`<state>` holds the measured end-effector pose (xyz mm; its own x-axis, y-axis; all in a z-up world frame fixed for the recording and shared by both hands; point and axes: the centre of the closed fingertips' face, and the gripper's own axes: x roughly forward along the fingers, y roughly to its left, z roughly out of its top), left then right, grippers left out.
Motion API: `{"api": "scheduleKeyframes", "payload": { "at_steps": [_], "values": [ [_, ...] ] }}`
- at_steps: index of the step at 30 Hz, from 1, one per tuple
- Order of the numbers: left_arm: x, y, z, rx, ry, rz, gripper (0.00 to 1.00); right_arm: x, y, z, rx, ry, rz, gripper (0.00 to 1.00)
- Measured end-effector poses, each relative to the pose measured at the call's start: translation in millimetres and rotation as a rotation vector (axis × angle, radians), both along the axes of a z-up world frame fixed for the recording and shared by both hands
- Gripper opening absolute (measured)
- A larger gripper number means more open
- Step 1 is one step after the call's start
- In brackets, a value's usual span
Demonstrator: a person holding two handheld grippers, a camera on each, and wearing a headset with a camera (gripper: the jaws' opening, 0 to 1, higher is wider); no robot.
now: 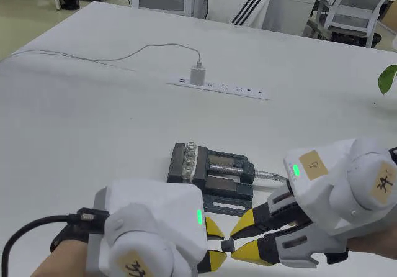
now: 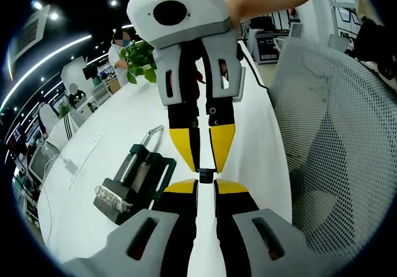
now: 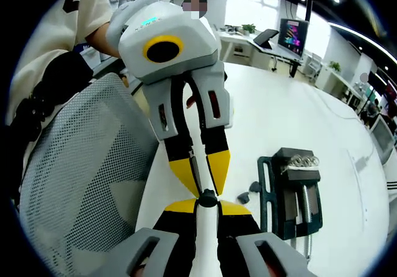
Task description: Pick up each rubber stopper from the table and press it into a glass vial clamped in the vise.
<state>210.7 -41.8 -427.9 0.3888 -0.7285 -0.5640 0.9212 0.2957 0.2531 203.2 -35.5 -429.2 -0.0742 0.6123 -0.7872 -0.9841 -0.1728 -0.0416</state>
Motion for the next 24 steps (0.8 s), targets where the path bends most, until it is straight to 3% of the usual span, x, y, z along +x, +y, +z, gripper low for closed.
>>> {"api": "scheduleKeyframes", "payload": {
  "at_steps": [14, 20, 24],
  "values": [
    [-2.0, -3.9, -0.5, -0.008, 0.016, -0.013, 0.05, -2.4, -0.6, -0.7, 0.0, -0.002, 0.018, 0.08],
    [0.2, -4.8, 8.1, -0.107, 0.047, 0.026, 0.05, -0.7, -3.2, 7.1, 0.058, -0.004, 0.022, 0.08],
    [1.0, -4.6, 12.5, -0.14, 0.059, 0.038, 0.05, 0.0, -4.2, 11.9, 0.09, 0.014, 0.004, 0.09]
  ]
}}
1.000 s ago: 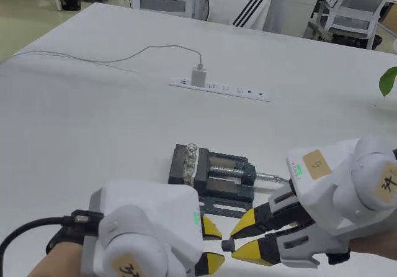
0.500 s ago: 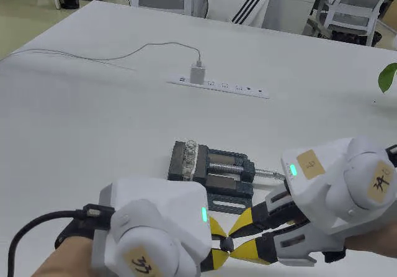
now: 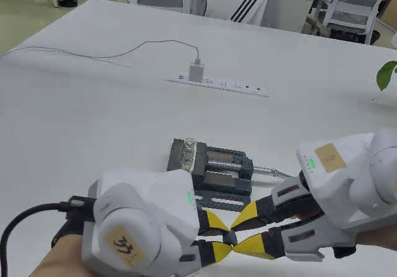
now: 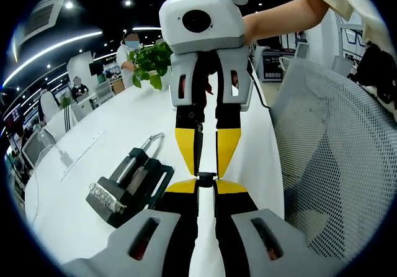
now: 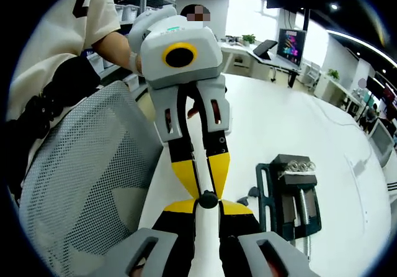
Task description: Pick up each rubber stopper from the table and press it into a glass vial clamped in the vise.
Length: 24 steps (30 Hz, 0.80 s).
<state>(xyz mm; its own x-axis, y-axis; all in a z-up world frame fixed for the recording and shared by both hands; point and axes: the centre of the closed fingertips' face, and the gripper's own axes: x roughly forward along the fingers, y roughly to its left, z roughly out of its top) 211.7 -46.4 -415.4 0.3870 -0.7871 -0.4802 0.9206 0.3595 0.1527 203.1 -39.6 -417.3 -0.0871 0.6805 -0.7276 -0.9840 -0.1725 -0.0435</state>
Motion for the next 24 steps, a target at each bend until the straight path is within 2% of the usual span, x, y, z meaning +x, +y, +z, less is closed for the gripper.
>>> {"api": "scheduleKeyframes", "payload": {
  "at_steps": [2, 4, 12, 20, 24],
  "values": [
    [0.3, -0.4, 0.8, -0.015, 0.01, 0.006, 0.05, -0.6, 0.2, 2.0, 0.016, 0.014, -0.008, 0.12],
    [0.6, -0.9, 2.2, -0.029, 0.013, 0.01, 0.05, -1.2, -0.2, 1.8, 0.015, 0.014, -0.005, 0.1],
    [-1.0, -2.9, 3.3, -0.05, 0.018, 0.007, 0.05, -1.8, 0.2, 4.4, 0.021, 0.016, -0.005, 0.09],
    [0.0, -3.3, 4.6, -0.073, 0.038, 0.02, 0.05, -1.1, 0.4, 6.4, 0.023, -0.001, -0.002, 0.08],
    [0.1, -4.3, 5.5, -0.079, 0.036, 0.019, 0.05, -1.0, 0.1, 7.9, 0.02, -0.007, 0.0, 0.07]
  ]
}}
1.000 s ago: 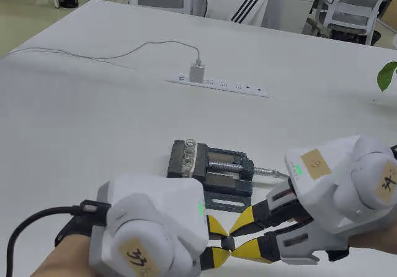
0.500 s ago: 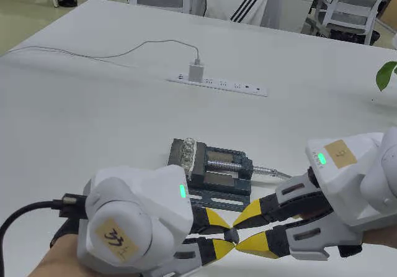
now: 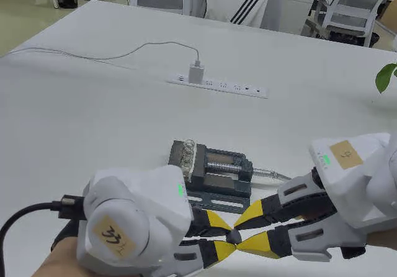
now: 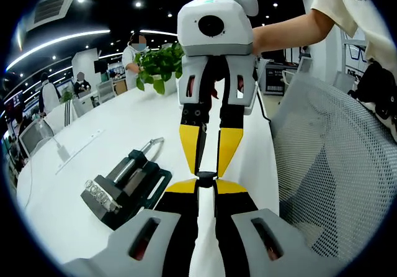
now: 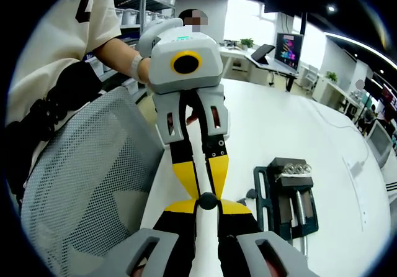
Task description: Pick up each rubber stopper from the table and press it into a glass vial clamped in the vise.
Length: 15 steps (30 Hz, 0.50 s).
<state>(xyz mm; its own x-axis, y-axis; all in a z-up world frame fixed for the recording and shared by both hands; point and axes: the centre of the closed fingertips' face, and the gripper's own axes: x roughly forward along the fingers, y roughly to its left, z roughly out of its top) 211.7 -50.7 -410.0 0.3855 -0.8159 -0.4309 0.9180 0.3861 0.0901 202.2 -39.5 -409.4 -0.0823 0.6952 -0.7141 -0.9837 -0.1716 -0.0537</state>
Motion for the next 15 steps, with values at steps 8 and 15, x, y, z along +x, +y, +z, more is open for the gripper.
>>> {"api": "scheduleKeyframes", "payload": {
  "at_steps": [8, 15],
  "values": [
    [-2.2, -0.1, -1.4, 0.0, 0.003, -0.003, 0.05, -1.6, 0.4, -1.5, -0.014, 0.008, 0.005, 0.07],
    [-2.7, 1.9, -2.2, -0.027, 0.022, 0.014, 0.06, -2.0, 1.4, -2.7, -0.026, 0.018, 0.009, 0.07]
  ]
}}
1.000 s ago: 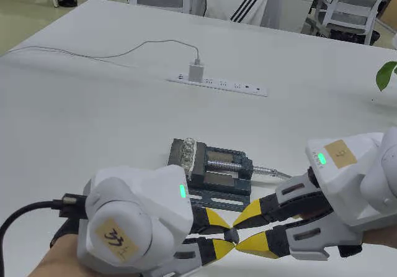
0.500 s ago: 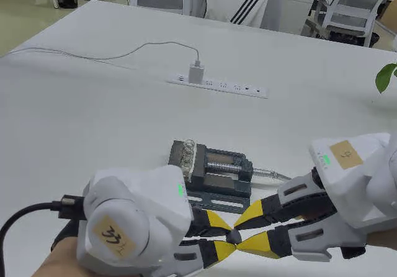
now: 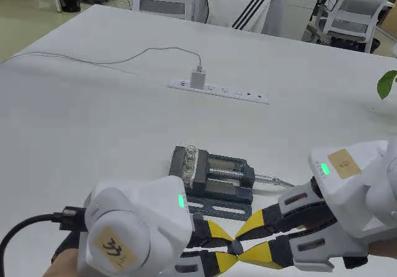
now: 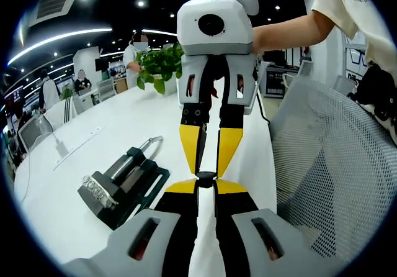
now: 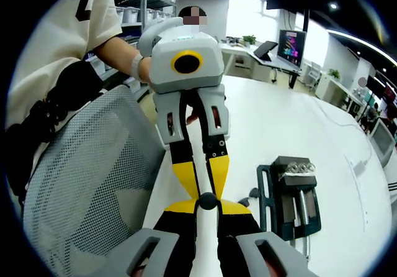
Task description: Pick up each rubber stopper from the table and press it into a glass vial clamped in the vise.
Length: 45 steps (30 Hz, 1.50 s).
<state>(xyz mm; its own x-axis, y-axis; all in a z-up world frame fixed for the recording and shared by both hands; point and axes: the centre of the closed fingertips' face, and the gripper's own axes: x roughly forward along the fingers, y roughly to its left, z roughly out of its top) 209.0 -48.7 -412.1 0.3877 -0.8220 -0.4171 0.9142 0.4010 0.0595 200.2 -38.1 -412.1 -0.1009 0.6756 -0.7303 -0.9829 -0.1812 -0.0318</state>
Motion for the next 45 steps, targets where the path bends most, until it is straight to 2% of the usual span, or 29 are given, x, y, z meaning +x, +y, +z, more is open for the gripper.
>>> {"api": "scheduleKeyframes", "payload": {
  "at_steps": [4, 7, 10, 12, 15, 16, 18, 22, 25, 28, 38, 45],
  "values": [
    [-0.4, 0.3, -0.7, -0.017, 0.01, 0.014, 0.07, 0.0, 0.0, -1.5, -0.006, 0.011, -0.001, 0.07],
    [2.8, 4.6, -1.2, -0.03, 0.02, 0.052, 0.2, 0.1, -1.2, -4.6, -0.018, 0.01, -0.002, 0.07],
    [6.0, 11.7, -3.0, -0.037, 0.03, 0.083, 0.26, 0.0, -2.0, -6.3, -0.023, 0.01, -0.001, 0.07],
    [10.8, 18.4, -5.3, -0.037, 0.029, 0.124, 0.35, 0.0, -2.0, -7.3, -0.024, 0.017, -0.003, 0.07],
    [16.9, 28.3, -9.4, -0.047, 0.053, 0.195, 0.57, 0.5, -1.8, -8.3, -0.026, 0.017, -0.004, 0.07],
    [19.3, 31.2, -9.7, -0.045, 0.042, 0.209, 0.64, 0.6, -1.6, -8.4, -0.027, 0.018, -0.004, 0.07],
    [22.5, 39.2, -13.9, -0.034, 0.049, 0.249, 0.73, 0.9, -1.1, -8.6, -0.029, 0.017, -0.002, 0.07],
    [27.5, 51.3, -15.6, -0.041, 0.046, 0.3, 0.89, 2.0, -0.1, -8.7, -0.029, 0.023, -0.003, 0.07],
    [28.5, 58.9, -19.1, -0.038, 0.071, 0.33, 0.94, 1.9, 0.6, -9.6, -0.031, 0.025, -0.002, 0.07],
    [30.3, 66.5, -21.4, -0.029, 0.066, 0.353, 0.99, 1.4, 1.1, -10.9, -0.037, 0.024, 0.003, 0.07],
    [30.4, 78.4, -23.0, -0.036, 0.08, 0.388, 0.99, 5.6, 3.2, -10.7, -0.044, 0.024, 0.004, 0.06],
    [30.7, 87.0, -21.6, -0.041, 0.084, 0.408, 0.99, 20.6, 7.0, -11.3, -0.095, 0.04, -0.001, 0.06]
  ]
}}
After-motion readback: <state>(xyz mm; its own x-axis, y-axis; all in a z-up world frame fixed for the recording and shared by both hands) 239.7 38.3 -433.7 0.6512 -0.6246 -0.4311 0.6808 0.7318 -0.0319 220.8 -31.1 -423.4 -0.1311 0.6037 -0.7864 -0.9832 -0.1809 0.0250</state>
